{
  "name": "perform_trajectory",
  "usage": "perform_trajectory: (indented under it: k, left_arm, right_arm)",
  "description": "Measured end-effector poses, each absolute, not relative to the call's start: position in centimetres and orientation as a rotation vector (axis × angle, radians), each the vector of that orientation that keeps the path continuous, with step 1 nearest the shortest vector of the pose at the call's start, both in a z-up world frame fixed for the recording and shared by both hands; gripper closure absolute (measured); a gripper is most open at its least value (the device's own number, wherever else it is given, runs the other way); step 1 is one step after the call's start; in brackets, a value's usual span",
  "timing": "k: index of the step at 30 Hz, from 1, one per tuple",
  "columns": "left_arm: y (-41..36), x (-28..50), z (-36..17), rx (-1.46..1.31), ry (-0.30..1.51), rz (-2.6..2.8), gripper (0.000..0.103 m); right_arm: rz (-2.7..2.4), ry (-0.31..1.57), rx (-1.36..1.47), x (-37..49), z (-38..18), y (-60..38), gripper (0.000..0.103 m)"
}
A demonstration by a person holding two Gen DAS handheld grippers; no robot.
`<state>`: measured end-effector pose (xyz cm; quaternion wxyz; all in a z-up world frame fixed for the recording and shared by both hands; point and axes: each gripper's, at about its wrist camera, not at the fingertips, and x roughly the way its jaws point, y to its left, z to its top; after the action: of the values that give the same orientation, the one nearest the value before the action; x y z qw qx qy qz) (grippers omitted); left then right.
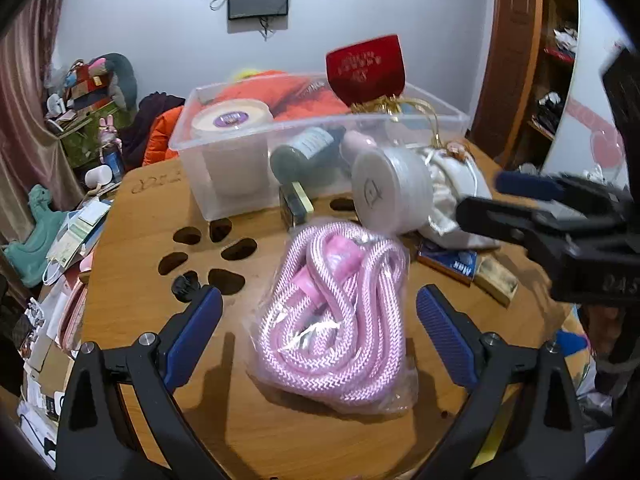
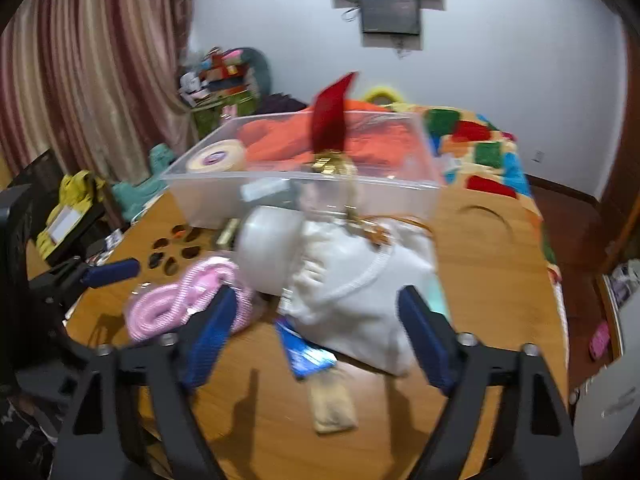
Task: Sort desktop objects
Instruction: 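Grasp the bagged pink rope with the left tool while the right tool grasps the white round jar, then lift the pink rope bag and white jar and carry them toward the clear box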
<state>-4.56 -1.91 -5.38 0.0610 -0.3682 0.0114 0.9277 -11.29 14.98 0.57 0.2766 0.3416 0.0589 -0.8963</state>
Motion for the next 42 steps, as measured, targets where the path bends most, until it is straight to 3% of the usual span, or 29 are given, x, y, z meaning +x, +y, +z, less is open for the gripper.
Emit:
perform_trajectory:
  k: [9, 12, 20, 24, 26, 32, 42]
  left_arm:
    - [-2.3, -6.3, -6.8, -1.223, -0.018, 2.746, 0.004]
    - [-2.0, -6.6, -6.9, -1.227, 0.002, 2.749, 0.004]
    - [-1.3, -6.6, -7.0, -1.162, 0.022, 2.780, 0.005]
    - [-1.7, -6.5, -7.0, -1.147, 0.006, 2.791, 0.009]
    - [-1.5, -6.4, -7.0, -1.134, 0.015, 2.787, 0.015]
    - [-0.6, -5.8, -7.0, -1.094, 0.074, 2.781, 0.032]
    - [-2.0, -5.4, -6.4, -1.097, -0.022, 2.788, 0.036]
  right_arm:
    - [-2.351, 0.213, 0.951, -13.4, 0.2, 11.2, 0.032]
    - [-2.375, 0.240, 0.934, -13.6, 0.7, 10.8, 0.042]
    - [-2.339, 0.257, 0.920, -13.0, 0.8, 9.8, 0.051]
    - [-2.321, 0.281, 0.976, -13.9, -0.8, 8.9, 0.063]
    - [-2.322, 0.271, 0.996, -14.3, -1.3, 9.0, 0.068]
    - [-2.327, 0.256, 0.979, -14.0, -1.3, 9.6, 0.074]
    - [-2.325, 0.220, 0.921, -12.8, 0.4, 10.9, 0.076]
